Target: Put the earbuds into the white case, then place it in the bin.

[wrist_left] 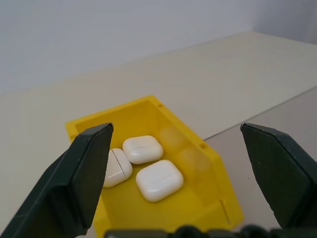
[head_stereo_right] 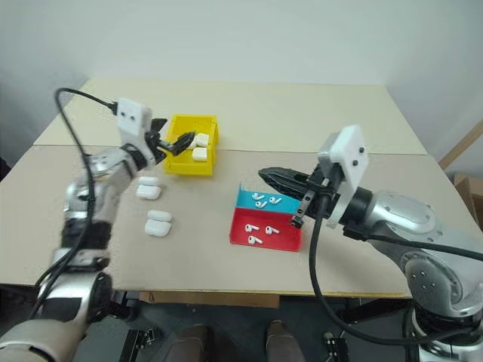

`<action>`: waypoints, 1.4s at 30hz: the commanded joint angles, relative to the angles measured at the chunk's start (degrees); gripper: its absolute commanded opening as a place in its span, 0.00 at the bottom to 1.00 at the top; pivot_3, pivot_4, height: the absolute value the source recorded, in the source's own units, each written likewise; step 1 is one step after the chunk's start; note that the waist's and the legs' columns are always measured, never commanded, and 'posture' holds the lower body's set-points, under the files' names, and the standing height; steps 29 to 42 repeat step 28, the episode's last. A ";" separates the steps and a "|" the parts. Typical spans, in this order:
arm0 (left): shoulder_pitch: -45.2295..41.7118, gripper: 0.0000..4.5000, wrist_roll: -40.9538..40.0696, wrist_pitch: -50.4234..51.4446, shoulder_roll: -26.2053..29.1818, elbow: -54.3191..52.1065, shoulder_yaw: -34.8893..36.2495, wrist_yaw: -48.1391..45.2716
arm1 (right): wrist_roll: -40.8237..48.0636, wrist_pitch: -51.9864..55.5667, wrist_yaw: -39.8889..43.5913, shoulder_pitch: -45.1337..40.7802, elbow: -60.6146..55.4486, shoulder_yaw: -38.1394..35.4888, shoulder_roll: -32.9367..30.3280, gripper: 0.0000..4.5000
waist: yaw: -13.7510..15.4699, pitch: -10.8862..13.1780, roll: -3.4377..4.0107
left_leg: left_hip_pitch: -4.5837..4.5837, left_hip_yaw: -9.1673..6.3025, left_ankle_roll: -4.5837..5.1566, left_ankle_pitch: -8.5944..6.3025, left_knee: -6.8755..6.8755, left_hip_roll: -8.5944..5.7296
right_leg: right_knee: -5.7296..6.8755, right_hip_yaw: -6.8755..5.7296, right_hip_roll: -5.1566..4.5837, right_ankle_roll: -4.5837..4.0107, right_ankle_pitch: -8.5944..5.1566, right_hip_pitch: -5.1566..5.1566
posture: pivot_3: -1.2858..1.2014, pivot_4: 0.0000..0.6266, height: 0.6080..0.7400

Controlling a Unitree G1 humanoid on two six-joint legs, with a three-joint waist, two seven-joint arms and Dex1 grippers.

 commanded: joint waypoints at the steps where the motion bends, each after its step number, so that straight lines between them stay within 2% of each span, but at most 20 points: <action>1: 5.04 0.99 -7.98 -0.02 5.84 -9.23 2.98 -13.61 | -2.01 -5.28 7.36 2.70 0.71 -3.44 -3.48 0.00 | 0.05 0.00 0.00 | 0.01 0.00 0.00 0.00 0.01 0.00 | 0.00 -0.01 0.00 0.00 0.00 0.00 | 0.52 0.24 1.00; 6: 13.64 0.99 -17.89 4.59 15.26 -17.09 7.33 -26.91 | -3.18 -7.71 15.28 6.97 4.03 -5.29 -7.89 0.00 | -0.17 0.00 -0.01 | 0.05 0.03 0.00 0.00 0.01 0.06 | -0.01 -0.01 0.03 -0.02 -0.01 0.02 | 0.52 0.24 1.00; 11: 20.22 0.99 -22.45 6.69 19.70 -23.69 10.50 -30.72 | -3.73 -8.69 19.52 8.17 6.27 -5.80 -10.06 0.00 | -0.47 0.00 0.00 | 0.09 0.05 0.01 0.00 0.01 0.09 | -0.02 -0.01 0.04 0.00 -0.04 0.04 | 0.52 0.24 1.00; 17: 26.14 0.99 -28.16 10.96 21.29 -31.26 14.78 -28.28 | -4.62 -9.89 22.89 7.34 7.49 -4.87 -10.87 0.00 | -0.67 0.00 -0.01 | 0.07 0.06 0.01 -0.01 0.01 0.11 | -0.02 0.00 0.05 -0.01 -0.05 0.02 | 0.52 0.24 1.00; 25: 29.36 0.99 -32.11 13.01 20.71 -37.84 17.40 -23.05 | -5.06 -10.21 25.10 7.07 7.53 -4.12 -10.92 0.00 | -0.66 0.00 -0.01 | 0.10 0.07 0.01 -0.01 0.01 0.11 | -0.02 0.00 0.06 -0.01 -0.05 0.04 | 0.52 0.24 1.00; 28: 29.97 0.99 -34.13 13.76 21.20 -38.09 18.15 -22.72 | -4.94 -10.15 25.42 7.07 7.53 -4.39 -10.69 0.00 | -0.66 0.00 -0.01 | 0.10 0.08 0.01 -0.01 0.01 0.11 | -0.02 0.01 0.05 -0.02 -0.05 0.03 | 0.52 0.24 1.00; 42: 29.97 0.99 -34.13 13.76 21.20 -38.09 18.15 -22.72 | -4.94 -10.15 25.42 7.07 7.53 -4.39 -10.69 0.00 | -0.66 0.00 -0.01 | 0.10 0.08 0.01 -0.01 0.01 0.11 | -0.02 0.01 0.05 -0.02 -0.05 0.03 | 0.52 0.24 1.00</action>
